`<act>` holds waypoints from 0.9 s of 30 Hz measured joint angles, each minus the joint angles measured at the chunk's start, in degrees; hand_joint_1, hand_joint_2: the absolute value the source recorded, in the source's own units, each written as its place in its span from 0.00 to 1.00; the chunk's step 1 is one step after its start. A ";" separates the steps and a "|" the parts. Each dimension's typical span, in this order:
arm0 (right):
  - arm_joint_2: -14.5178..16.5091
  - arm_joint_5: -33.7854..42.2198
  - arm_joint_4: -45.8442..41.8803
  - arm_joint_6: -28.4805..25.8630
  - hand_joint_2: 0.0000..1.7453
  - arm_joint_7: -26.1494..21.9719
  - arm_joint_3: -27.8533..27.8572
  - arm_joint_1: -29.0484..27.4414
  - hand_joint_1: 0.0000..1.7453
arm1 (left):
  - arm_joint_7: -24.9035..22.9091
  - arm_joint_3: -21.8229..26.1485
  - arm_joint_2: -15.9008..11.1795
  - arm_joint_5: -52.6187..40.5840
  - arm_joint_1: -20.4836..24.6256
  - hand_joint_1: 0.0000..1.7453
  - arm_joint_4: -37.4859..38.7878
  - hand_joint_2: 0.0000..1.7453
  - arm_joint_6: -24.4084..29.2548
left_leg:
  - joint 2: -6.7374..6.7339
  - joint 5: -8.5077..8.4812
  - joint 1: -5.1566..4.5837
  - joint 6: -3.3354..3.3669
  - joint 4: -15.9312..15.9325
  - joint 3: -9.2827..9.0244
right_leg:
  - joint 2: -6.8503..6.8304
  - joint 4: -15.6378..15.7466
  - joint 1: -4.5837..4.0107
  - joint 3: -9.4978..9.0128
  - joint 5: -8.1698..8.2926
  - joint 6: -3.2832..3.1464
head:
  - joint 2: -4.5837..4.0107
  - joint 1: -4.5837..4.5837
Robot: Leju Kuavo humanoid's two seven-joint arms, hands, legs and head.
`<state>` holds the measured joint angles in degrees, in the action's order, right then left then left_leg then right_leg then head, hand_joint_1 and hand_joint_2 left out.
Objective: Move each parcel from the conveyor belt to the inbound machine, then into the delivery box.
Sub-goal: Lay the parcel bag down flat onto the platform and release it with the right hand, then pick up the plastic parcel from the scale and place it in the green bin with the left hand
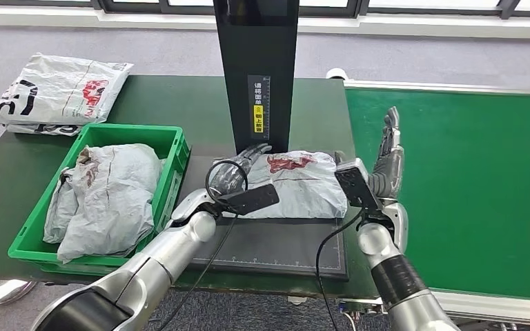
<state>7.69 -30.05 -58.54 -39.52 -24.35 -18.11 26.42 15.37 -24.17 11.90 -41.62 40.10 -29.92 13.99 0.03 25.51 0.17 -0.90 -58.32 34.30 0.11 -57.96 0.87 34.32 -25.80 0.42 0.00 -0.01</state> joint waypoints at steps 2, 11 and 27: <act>-0.20 1.37 -3.43 0.72 1.00 -0.36 1.11 -2.48 0.00 | -4.05 -1.83 -0.02 -4.58 0.29 0.00 2.10 1.00 -2.12 | -0.02 0.01 0.00 -0.01 0.01 0.00 | 0.02 0.00 0.00 0.03 0.00 0.00 | 0.00 0.00; -0.11 0.93 -15.00 5.18 1.00 0.41 1.76 -10.04 0.00 | -13.88 -8.54 -0.28 -13.53 3.66 0.05 7.78 1.00 -14.86 | 0.09 0.00 0.03 -0.04 0.10 -0.12 | -0.06 0.00 -0.06 -0.15 -0.05 -0.05 | 0.00 0.01; 0.39 1.02 -24.39 5.57 1.00 -0.31 2.68 -13.73 0.00 | -16.51 -9.36 -0.14 -15.31 5.86 1.00 10.12 1.00 -18.17 | 0.07 -0.06 0.03 -0.11 0.12 -0.62 | -0.08 0.00 -0.06 -0.67 0.00 -0.11 | 0.00 0.00</act>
<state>8.08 -29.03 -82.93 -33.95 -24.65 -15.43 12.69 -1.15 -33.53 11.76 -56.93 45.96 -19.80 -4.19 0.10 25.45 0.20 -1.01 -58.20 33.68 0.03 -57.97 0.82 33.65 -25.80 0.31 0.00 -0.01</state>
